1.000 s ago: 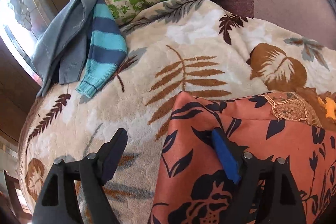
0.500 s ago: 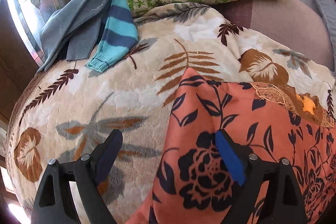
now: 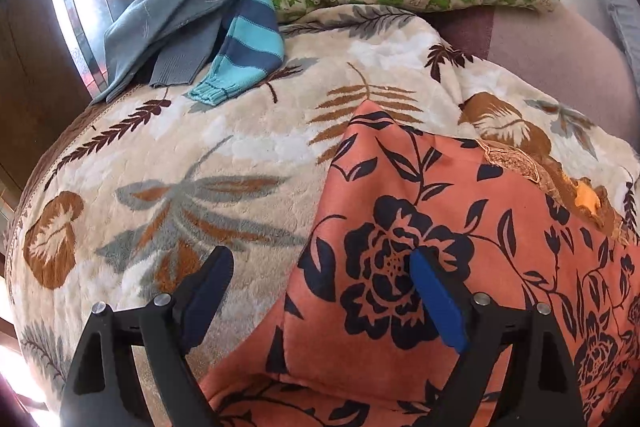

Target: Fold small clothes

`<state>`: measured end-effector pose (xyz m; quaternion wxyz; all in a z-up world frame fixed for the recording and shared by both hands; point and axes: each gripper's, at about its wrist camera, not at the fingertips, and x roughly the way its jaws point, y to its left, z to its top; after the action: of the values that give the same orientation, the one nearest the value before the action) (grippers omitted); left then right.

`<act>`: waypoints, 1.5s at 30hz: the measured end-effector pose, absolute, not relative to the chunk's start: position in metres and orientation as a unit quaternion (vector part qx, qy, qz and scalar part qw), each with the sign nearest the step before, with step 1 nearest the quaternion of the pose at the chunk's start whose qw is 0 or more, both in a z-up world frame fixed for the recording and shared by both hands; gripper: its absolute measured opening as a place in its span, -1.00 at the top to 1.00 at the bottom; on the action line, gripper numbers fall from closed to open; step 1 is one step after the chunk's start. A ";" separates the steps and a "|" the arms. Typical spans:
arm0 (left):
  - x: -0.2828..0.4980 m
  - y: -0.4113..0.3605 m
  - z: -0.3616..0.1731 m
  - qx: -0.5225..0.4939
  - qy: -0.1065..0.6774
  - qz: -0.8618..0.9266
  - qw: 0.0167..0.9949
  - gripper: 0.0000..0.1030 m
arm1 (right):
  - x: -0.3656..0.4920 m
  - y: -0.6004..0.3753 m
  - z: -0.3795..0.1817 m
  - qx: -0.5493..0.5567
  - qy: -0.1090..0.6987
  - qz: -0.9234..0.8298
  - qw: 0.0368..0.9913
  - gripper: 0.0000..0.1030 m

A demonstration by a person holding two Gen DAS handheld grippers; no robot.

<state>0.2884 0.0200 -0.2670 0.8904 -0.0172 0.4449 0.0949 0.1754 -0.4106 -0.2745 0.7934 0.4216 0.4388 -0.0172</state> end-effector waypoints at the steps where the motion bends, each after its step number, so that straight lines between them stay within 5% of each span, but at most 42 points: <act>1: 0.290 0.021 -0.268 -0.018 0.448 0.096 0.888 -0.77 | 0.177 -0.408 -0.275 0.419 0.440 -0.017 0.794 0.60; 10: 0.291 0.019 -0.270 0.001 0.450 0.091 0.888 -0.77 | 0.181 -0.393 -0.278 0.383 0.451 -0.033 0.805 0.62; 18: 0.287 0.027 -0.268 -0.002 0.451 0.099 0.887 -0.77 | 0.168 -0.391 -0.265 0.383 0.430 -0.032 0.817 0.87; 25: 0.283 0.029 -0.268 0.001 0.448 0.098 0.889 -0.77 | 0.149 -0.399 -0.246 0.439 0.366 0.046 0.819 0.87; 34: 0.289 0.032 -0.270 -0.002 0.448 0.095 0.889 -0.77 | 0.160 -0.401 -0.263 0.421 0.423 0.010 0.802 0.87; 42: 0.291 0.032 -0.271 0.000 0.447 0.092 0.890 -0.78 | 0.169 -0.397 -0.277 0.429 0.456 0.008 0.780 0.59; 45: 0.291 0.032 -0.271 0.000 0.447 0.092 0.890 -0.78 | 0.172 -0.388 -0.279 0.396 0.465 -0.004 0.792 0.63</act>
<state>0.2908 0.0323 -0.2710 0.8901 -0.0001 0.4466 0.0916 0.1722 -0.3880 -0.2787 0.7919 0.3963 0.4646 -0.0037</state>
